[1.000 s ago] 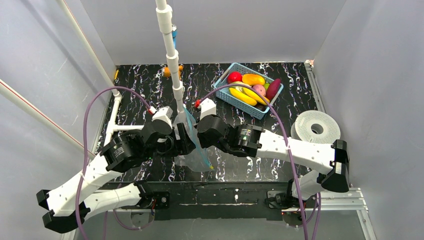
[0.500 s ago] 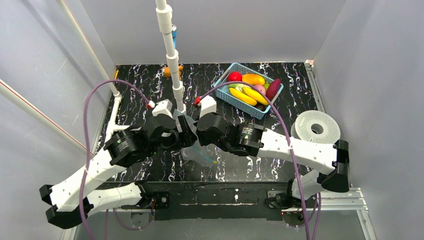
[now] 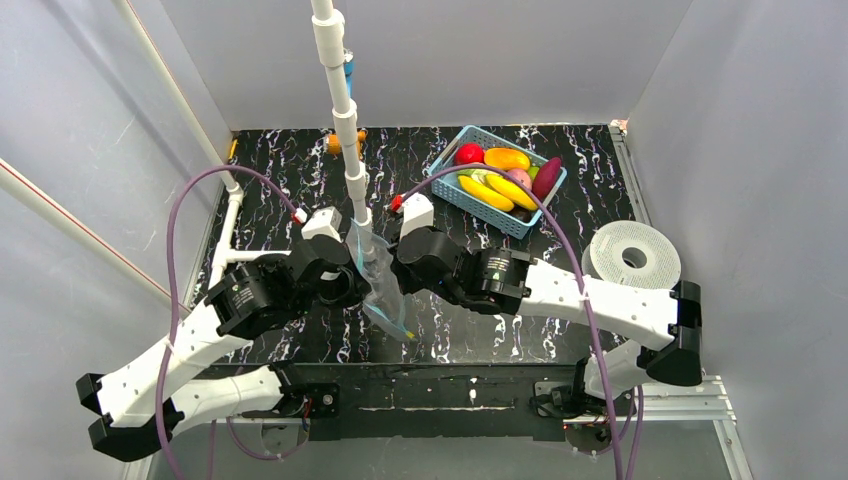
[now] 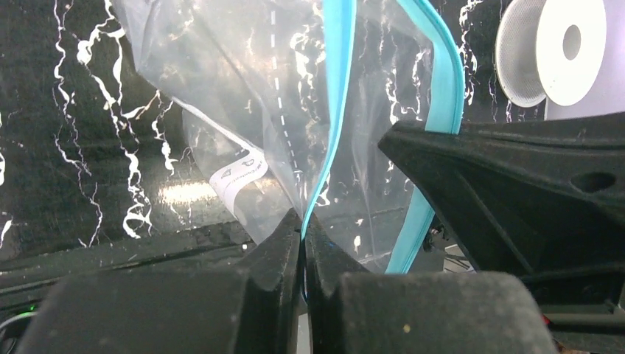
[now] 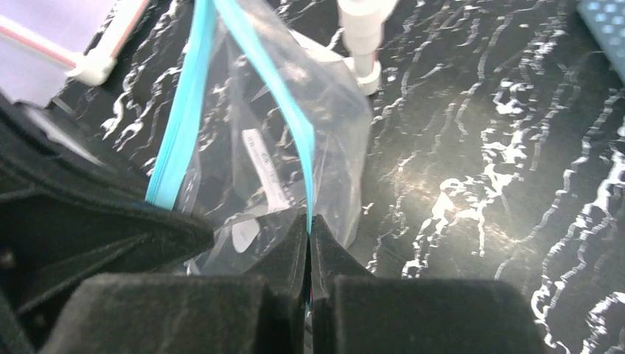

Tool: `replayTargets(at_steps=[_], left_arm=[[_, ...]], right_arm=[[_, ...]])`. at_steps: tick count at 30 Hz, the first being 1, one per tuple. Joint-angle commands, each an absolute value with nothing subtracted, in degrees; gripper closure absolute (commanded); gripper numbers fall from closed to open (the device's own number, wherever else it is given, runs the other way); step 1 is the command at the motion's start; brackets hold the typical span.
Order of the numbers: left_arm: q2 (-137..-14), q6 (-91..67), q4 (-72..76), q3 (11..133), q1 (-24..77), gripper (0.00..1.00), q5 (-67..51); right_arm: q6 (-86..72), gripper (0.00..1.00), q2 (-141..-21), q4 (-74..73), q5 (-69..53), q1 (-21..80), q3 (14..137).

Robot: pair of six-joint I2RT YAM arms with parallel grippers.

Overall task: Place the food in the zip-top bag and seal the zipper
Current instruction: Open the zipper of the food storage bag.

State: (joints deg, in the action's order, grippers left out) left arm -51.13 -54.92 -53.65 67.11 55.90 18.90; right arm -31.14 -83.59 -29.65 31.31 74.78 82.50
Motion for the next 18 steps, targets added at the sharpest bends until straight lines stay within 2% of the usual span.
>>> replayTargets(at_steps=[1,6,12,16,18], left_arm=[[-49.5,-53.8,-59.4,71.0,56.0,1.00,20.8],[-49.2,-54.8,-64.5,76.7,56.0,1.00,21.4],[-48.7,-58.8,-58.7,68.4,56.0,1.00,22.6],[-51.6,-60.2,-56.7,65.1,56.0,1.00,23.6],[-53.7,-60.6,-57.2,65.2,56.0,1.00,24.8]], right_arm=[[-29.3,0.99,-80.3,-24.9,21.4,72.8,80.7],[-31.2,0.99,-77.6,-13.8,-4.7,65.9,73.5],[-37.3,0.97,-80.2,-7.2,-22.2,59.0,68.8],[-36.1,0.83,-79.4,-8.2,-22.9,55.8,65.4],[-34.1,0.72,-77.4,-9.7,-23.0,53.6,64.5]])
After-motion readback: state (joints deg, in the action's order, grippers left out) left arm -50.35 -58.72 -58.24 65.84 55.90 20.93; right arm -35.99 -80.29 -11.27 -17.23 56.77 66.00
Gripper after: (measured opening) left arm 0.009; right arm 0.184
